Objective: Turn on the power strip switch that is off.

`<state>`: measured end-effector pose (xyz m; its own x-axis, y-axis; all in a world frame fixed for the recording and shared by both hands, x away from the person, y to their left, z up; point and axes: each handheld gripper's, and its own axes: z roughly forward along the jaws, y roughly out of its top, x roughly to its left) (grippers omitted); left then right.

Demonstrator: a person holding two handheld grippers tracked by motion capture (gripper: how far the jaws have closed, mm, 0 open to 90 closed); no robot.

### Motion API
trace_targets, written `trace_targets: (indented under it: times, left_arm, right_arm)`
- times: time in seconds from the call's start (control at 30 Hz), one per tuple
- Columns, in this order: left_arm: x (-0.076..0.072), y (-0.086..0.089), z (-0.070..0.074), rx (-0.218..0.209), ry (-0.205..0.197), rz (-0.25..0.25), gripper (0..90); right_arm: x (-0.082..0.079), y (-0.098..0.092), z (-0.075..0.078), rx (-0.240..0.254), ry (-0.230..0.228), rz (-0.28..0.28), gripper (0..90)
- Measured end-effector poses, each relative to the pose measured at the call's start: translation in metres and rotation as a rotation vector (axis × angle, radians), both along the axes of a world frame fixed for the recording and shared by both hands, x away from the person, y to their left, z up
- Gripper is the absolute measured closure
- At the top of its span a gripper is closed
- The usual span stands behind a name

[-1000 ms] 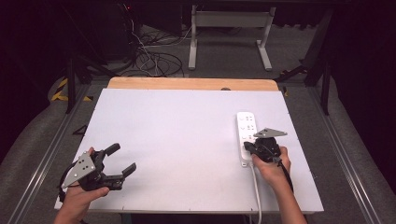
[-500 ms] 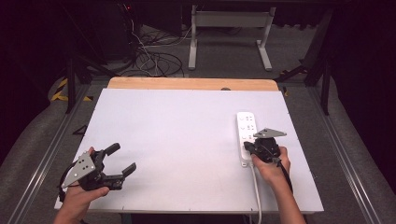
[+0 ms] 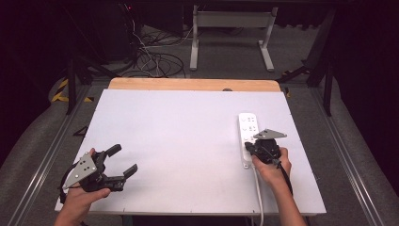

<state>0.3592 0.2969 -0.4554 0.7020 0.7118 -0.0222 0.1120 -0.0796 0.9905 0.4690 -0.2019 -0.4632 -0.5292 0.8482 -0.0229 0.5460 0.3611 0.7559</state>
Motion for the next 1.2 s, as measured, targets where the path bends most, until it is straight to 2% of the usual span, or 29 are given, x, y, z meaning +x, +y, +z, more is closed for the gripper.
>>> trace_targets:
  times: [0.17,0.27,0.4,0.5,0.53,0.63,0.67,0.77,0.83,0.93,1.0,1.2]
  left_arm:
    - [0.0,0.0,0.0,0.001,-0.003,-0.001,9.9]
    - [0.0,0.0,0.0,0.001,-0.003,-0.001,9.9]
    - [0.0,0.0,0.0,0.002,-0.001,-0.002,10.0]
    - [0.0,0.001,0.0,0.001,-0.002,-0.001,10.0]
    - [0.0,0.001,0.0,-0.002,-0.002,-0.001,9.9]
    - [0.0,0.001,0.0,-0.002,-0.002,-0.001,9.9]
    - [0.0,0.001,0.0,-0.002,-0.002,-0.001,9.9]
    - [0.0,0.0,0.0,-0.007,0.001,-0.001,9.9]
    - [0.0,0.0,0.001,-0.004,-0.001,-0.001,9.9]
    - [0.001,0.0,0.001,0.001,-0.003,-0.001,9.9]
    - [0.001,-0.001,0.0,-0.002,0.0,-0.001,9.9]
    - [0.001,-0.001,0.0,0.004,-0.002,-0.004,9.9]
  right_arm:
    - [-0.002,-0.001,0.0,0.01,-0.037,0.021,85.5]
    - [-0.004,-0.003,0.004,0.062,-0.071,0.047,80.9]
    - [-0.007,-0.005,0.007,0.089,-0.098,0.067,73.8]
    - [-0.009,-0.006,0.01,0.096,-0.114,0.072,72.1]
    - [-0.012,-0.009,0.013,0.121,-0.135,0.07,68.2]
    - [-0.016,-0.014,0.015,0.14,-0.16,0.068,66.4]
    - [-0.019,-0.018,0.017,0.158,-0.186,0.067,61.9]
    - [-0.023,-0.025,0.019,0.174,-0.249,0.06,50.3]
    - [-0.025,-0.029,0.021,0.203,-0.291,0.057,38.0]
    - [-0.026,-0.034,0.023,0.233,-0.323,0.073,27.4]
    - [-0.027,-0.036,0.022,0.226,-0.346,0.077,21.5]
    - [-0.028,-0.043,0.023,0.243,-0.348,0.07,21.9]
